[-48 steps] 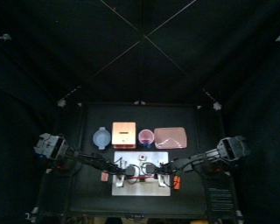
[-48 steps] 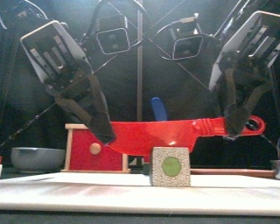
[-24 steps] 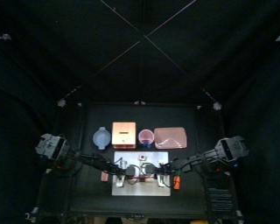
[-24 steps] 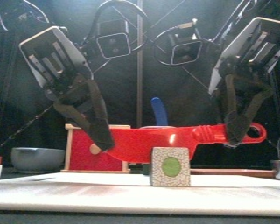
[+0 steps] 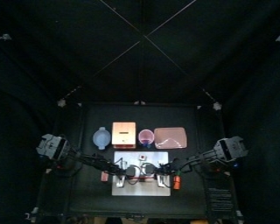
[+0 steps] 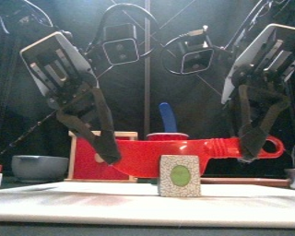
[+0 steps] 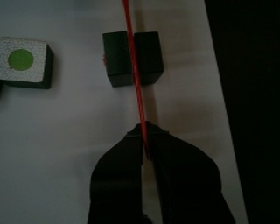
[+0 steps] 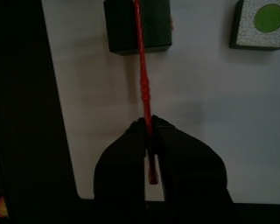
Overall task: Cut the sushi into 4 pieces with the knife
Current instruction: Cut the sushi into 4 pieces
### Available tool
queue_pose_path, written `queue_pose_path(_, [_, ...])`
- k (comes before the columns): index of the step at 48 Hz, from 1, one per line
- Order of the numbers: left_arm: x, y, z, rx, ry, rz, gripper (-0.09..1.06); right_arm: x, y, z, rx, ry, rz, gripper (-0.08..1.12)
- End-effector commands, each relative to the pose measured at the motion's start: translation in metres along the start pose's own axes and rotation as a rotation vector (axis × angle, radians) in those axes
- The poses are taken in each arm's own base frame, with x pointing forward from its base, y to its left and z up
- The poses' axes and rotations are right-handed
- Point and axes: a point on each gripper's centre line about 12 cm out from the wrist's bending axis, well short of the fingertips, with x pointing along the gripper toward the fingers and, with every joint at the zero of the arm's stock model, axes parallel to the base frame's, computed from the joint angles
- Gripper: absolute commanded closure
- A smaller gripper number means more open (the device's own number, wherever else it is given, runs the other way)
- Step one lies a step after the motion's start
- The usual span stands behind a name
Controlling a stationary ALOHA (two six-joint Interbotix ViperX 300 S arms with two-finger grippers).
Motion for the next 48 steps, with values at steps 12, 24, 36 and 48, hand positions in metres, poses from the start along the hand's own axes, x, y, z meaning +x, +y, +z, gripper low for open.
queue_pose_path(12, [0.005,-0.001,-0.008,0.004,0.03,0.0,0.54,0.0,0.001,-0.002,0.009,-0.012,0.008,0.73])
queue_pose_path(24, [0.01,0.0,-0.013,0.004,0.048,0.004,0.54,0.008,0.004,-0.005,0.008,0.004,0.01,0.73])
queue_pose_path(36, [0.015,0.001,-0.018,0.002,0.067,0.007,0.54,0.015,0.008,-0.009,0.013,0.016,0.018,0.73])
queue_pose_path(48, [0.016,0.001,-0.018,0.004,0.069,0.008,0.54,0.018,0.009,-0.011,0.014,0.021,0.018,0.73])
